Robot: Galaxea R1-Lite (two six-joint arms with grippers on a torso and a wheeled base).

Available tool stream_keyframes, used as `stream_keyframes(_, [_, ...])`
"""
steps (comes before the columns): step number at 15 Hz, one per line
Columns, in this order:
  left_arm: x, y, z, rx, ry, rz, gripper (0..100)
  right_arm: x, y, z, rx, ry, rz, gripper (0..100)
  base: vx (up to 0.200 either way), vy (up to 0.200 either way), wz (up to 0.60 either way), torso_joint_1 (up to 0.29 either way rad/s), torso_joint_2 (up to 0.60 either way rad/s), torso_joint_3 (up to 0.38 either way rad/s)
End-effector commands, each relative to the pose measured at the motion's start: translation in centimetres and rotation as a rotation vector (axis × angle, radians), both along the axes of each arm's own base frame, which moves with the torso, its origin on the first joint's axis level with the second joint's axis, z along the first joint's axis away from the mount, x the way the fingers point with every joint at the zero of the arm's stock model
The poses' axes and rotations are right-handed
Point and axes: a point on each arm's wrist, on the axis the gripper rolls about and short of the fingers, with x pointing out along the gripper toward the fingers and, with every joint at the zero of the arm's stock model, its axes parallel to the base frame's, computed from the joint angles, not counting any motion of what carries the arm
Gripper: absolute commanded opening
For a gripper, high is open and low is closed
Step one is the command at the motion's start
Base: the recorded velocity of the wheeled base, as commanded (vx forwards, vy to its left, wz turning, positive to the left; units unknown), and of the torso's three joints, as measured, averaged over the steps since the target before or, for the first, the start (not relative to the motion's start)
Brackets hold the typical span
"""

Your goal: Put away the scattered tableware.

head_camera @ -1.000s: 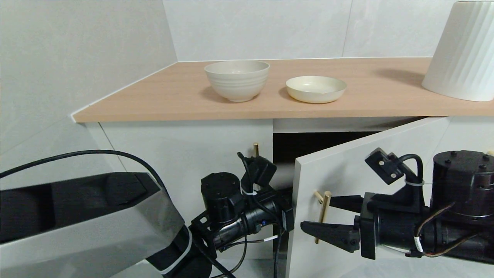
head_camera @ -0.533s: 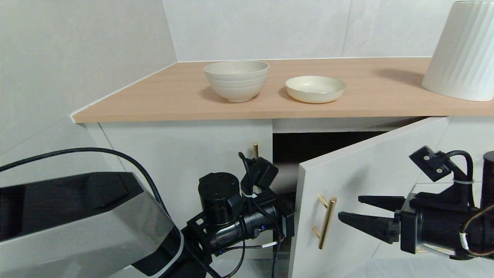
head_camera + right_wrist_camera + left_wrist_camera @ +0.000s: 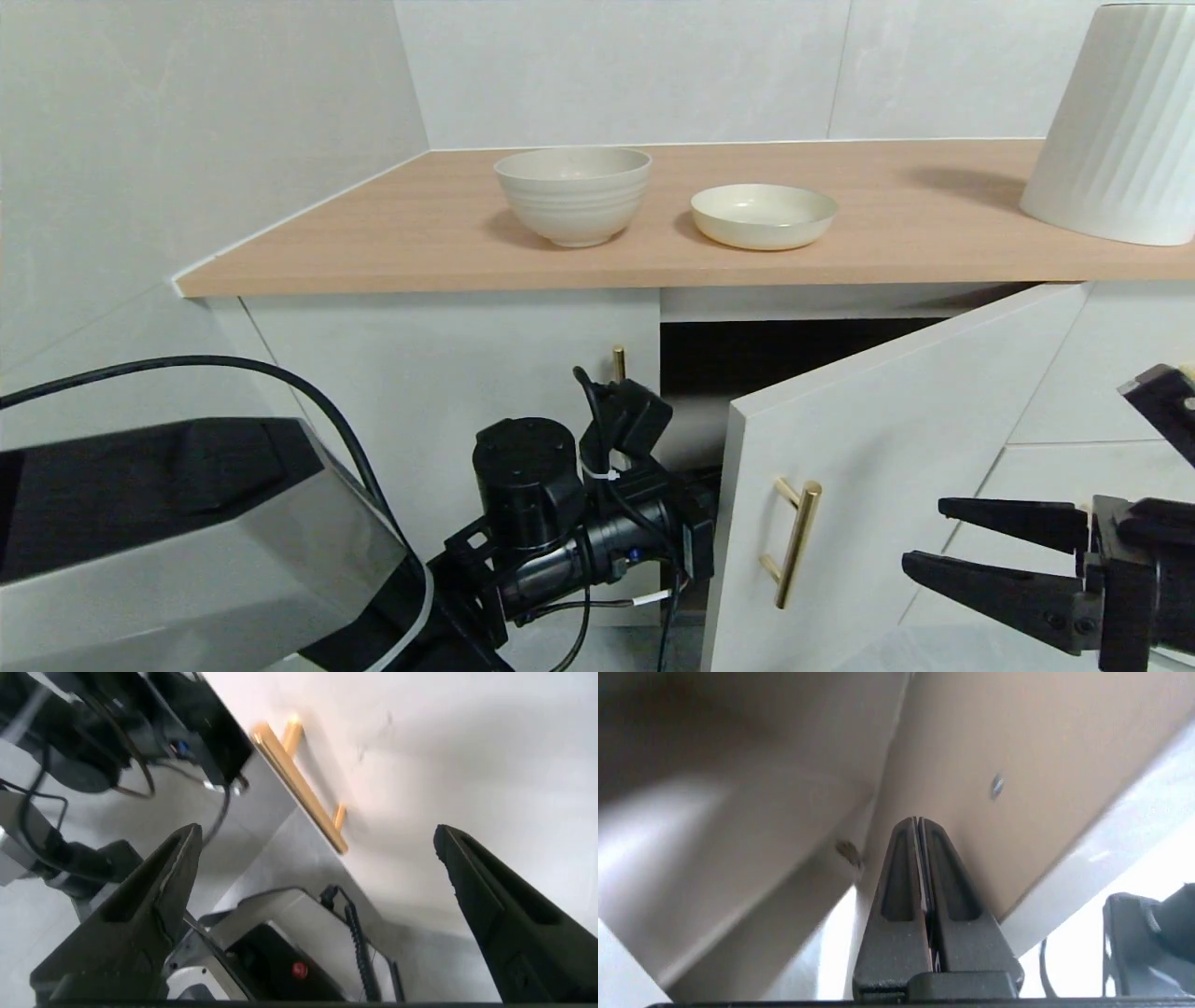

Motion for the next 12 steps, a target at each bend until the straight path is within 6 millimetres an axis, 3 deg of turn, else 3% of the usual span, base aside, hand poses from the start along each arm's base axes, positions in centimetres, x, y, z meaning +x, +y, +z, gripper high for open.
stream_keyframes(1, [-0.5, -0.3, 0.3, 0.008, 0.009, -0.016, 0, -0.6, -0.3, 0.6, 0.019, -0.035, 0.001, 100, 0.000, 0.000, 0.00, 0.000, 0.00, 0.000])
stream_keyframes(7, [-0.8, -1.7, 0.0, 0.063, 0.062, -0.049, 0, -1.4, -0.8, 1.1, 0.032, -0.059, -0.002, 100, 0.000, 0.000, 0.00, 0.000, 0.00, 0.000])
stream_keyframes(12, [-0.7, -2.8, 0.0, 0.075, 0.072, -0.065, 0, -1.8, -1.0, 1.2, 0.033, -0.062, -0.004, 100, -0.200, 0.000, 0.00, 0.008, 0.00, 0.005])
